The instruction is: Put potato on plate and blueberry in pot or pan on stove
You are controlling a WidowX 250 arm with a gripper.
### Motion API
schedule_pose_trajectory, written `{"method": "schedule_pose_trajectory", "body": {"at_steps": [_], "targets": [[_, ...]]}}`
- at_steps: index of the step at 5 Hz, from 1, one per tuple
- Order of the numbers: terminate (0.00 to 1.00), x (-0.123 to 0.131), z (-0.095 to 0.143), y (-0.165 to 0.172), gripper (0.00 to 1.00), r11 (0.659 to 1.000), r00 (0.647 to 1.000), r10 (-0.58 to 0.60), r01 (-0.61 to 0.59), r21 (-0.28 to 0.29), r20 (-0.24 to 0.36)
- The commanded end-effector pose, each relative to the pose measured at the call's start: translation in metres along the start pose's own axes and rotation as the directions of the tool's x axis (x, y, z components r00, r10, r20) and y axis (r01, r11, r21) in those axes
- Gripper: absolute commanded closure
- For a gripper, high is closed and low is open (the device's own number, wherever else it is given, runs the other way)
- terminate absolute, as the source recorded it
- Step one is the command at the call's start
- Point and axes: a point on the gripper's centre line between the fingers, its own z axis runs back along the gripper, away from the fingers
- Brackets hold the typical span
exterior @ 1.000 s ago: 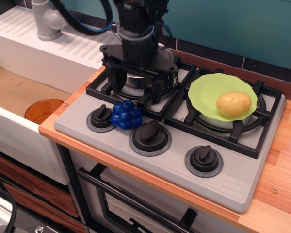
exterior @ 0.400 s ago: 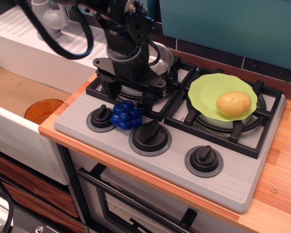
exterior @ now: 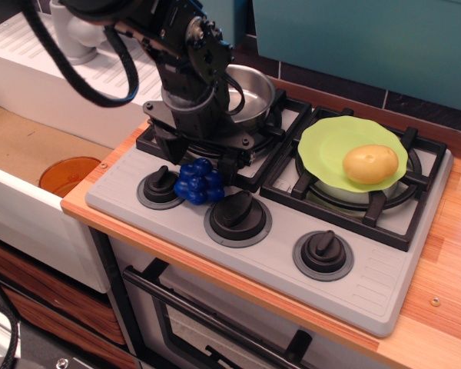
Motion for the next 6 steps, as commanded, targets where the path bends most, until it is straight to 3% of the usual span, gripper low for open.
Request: {"method": "schedule_pose_trajectory", "body": {"at_steps": [1, 2, 6], "targets": [[0.00, -0.005, -0.002, -0.001, 0.00, 0.999, 0.999, 0.027, -0.028, 0.016, 0.017], [0.00, -0.010, 0.001, -0.012, 1.00, 0.998, 0.998, 0.061, -0.061, 0.032, 0.011], [0.00, 0.019, 0.030, -0.011, 1.00, 0.999, 0.998, 0.033, -0.031, 0.036, -0.052]]}}
